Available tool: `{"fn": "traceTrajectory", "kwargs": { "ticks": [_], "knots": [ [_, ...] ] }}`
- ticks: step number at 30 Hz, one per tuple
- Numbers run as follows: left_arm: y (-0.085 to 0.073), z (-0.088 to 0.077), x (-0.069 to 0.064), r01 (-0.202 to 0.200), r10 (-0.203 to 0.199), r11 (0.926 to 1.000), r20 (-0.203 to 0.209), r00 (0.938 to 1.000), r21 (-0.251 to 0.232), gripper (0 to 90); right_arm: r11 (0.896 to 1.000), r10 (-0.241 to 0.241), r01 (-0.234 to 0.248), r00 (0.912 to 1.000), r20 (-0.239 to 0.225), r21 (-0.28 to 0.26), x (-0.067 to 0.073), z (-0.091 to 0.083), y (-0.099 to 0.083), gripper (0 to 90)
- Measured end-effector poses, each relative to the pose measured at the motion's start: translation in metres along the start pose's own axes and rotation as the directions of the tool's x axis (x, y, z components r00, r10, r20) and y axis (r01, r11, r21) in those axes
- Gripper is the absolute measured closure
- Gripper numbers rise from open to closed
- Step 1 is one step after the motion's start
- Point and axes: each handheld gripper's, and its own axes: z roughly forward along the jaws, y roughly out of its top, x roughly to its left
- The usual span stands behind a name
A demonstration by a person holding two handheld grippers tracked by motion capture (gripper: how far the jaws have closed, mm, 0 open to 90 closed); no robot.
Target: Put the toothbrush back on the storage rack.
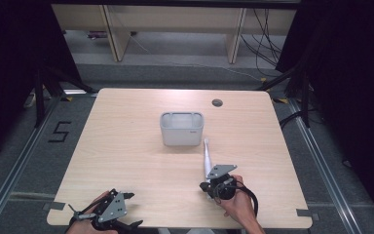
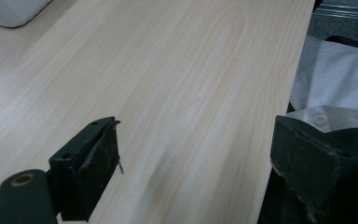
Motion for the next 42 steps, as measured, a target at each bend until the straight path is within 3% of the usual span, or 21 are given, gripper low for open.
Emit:
{"fn": "traceTrajectory", "kwargs": {
  "ticks": [9, 10, 12, 14, 16, 17, 20, 22, 24, 26, 42],
  "knots": [
    [0.0, -0.001, 0.001, -0.015, 0.014, 0.9999, 0.004, 0.9999, 0.004, 14.8, 1.0, 0.008, -0.008, 1.0, 0.001, 0.003, -0.001, -0.005, -0.009, 87.3],
    [0.0, 0.0, -0.001, -0.001, 0.001, 1.0, 0.006, 1.0, -0.01, 14.8, 1.0, 0.012, -0.012, 0.9999, -0.006, 0.018, -0.002, -0.007, -0.01, 87.3],
    [0.001, -0.002, 0.0, -0.001, 0.001, 0.9999, 0.008, 1.0, 0.013, 14.8, 1.0, 0.02, -0.02, 0.9998, -0.006, 0.022, -0.001, -0.008, -0.011, 87.3],
    [0.0, 0.0, -0.001, -0.01, 0.01, 0.9999, -0.021, 0.9997, -0.008, 14.8, 0.999, 0.027, -0.027, 0.9996, 0.002, 0.016, -0.001, -0.009, -0.013, 87.3],
    [0.0, 0.0, 0.0, -0.002, 0.002, 1.0, 0.011, 0.9999, -0.007, 14.9, 0.999, 0.024, -0.024, 0.9997, -0.004, 0.036, -0.001, -0.011, -0.015, 87.3],
    [0.0, -0.001, 0.0, -0.008, 0.008, 0.9999, -0.004, 1.0, 0.009, 14.8, 0.999, 0.017, -0.017, 0.9998, -0.012, 0.034, -0.002, -0.011, -0.015, 87.3],
    [0.0, 0.0, -0.001, -0.002, 0.002, 0.9999, 0.0, 1.0, -0.015, 14.8, 0.999, 0.028, -0.027, 0.9995, -0.016, 0.04, -0.002, -0.013, -0.018, 87.3],
    [0.0, 0.0, 0.0, -0.008, 0.008, 1.0, -0.015, 0.9999, -0.004, 14.8, 0.998, 0.034, -0.034, 0.9993, -0.011, 0.049, -0.001, -0.014, -0.02, 87.3],
    [0.001, -0.001, 0.0, -0.001, 0.001, 1.0, 0.007, 1.0, 0.001, 14.8, 0.998, 0.04, -0.039, 0.9991, -0.012, 0.046, -0.001, -0.015, -0.021, 87.3],
    [0.0, 0.0, -0.001, 0.0, 0.0, 0.9998, 0.001, 1.0, -0.019, 14.8, 0.998, 0.05, -0.05, 0.9987, -0.011, 0.034, -0.002, -0.015, -0.022, 87.3],
    [0.0, -0.001, 0.0, -0.001, 0.001, 1.0, 0.008, 1.0, -0.009, 14.8, 0.998, 0.047, -0.047, 0.9989, -0.005, 0.044, -0.006, -0.024, -0.028, 87.3]
  ]
}}
